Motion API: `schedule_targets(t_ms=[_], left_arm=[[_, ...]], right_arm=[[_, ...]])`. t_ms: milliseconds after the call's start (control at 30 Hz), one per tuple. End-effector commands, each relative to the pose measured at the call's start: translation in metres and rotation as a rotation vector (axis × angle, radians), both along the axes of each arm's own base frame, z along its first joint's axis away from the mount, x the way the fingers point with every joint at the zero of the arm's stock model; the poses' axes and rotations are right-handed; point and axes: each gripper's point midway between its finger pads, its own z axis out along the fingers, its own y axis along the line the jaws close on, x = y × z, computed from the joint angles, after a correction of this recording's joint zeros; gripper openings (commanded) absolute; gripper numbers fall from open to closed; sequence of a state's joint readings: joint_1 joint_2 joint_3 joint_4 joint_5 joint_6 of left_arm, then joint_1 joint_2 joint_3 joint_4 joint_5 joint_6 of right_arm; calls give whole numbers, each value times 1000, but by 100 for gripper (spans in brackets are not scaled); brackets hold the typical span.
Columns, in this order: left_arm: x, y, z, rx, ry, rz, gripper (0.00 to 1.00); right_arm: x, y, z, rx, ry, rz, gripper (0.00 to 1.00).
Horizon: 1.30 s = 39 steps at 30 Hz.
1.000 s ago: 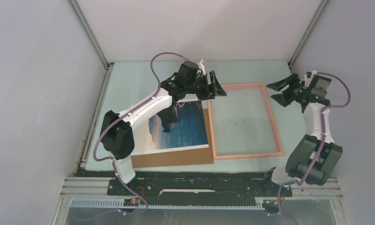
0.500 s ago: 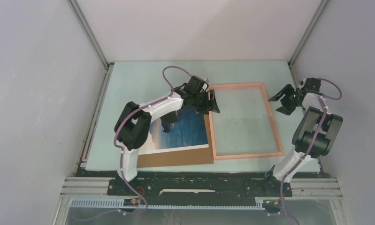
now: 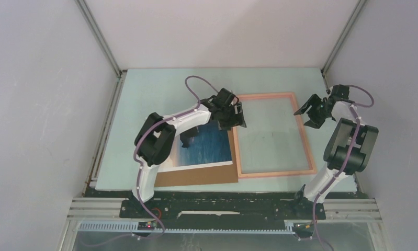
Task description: Put the photo into the frame
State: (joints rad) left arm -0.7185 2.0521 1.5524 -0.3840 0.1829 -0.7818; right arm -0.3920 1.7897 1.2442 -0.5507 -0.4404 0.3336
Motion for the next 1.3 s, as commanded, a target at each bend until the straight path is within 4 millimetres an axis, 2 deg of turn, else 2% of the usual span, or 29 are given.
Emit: schedule_targets(t_ms=[0,167,233,333,367,400,467,567,700,833,1067,1200,1267], left_arm=[[10,-18,7,75,0,134,80],[15,-36,5,95,-9,203,83],[28,-33,6,154,-56,220,83],[56,-27,20,232,-180,239,83],[65,-25,23,250,-215,253,84],[72,-23,22,264,-231,270,91],[84,-20,18,273,-230,307,94],[100,-23,14,270,-246,342,94],[124,-29,21,232,-310,375,91],[141,-25,25,229,-349,412,90],[144,-34,17,196,-341,392,88],[139,-40,18,204,-356,317,89],[135,-34,21,262,-387,274,92]], right_arm=[[10,-17,39,-98,-93,-13,77],[11,-17,35,-58,-90,-14,77],[14,-15,34,-35,-98,-14,77],[18,-12,35,-8,-115,-12,77],[20,-12,37,-5,-123,-14,77],[21,-13,37,1,-128,-18,77],[25,-14,41,19,-150,-30,77],[33,-16,47,38,-188,-46,77],[46,-12,54,73,-240,-47,77],[51,-9,55,76,-249,-32,77],[50,-18,47,70,-226,-35,77],[39,-36,25,31,-150,-72,77],[31,-45,13,3,-103,-90,78]])
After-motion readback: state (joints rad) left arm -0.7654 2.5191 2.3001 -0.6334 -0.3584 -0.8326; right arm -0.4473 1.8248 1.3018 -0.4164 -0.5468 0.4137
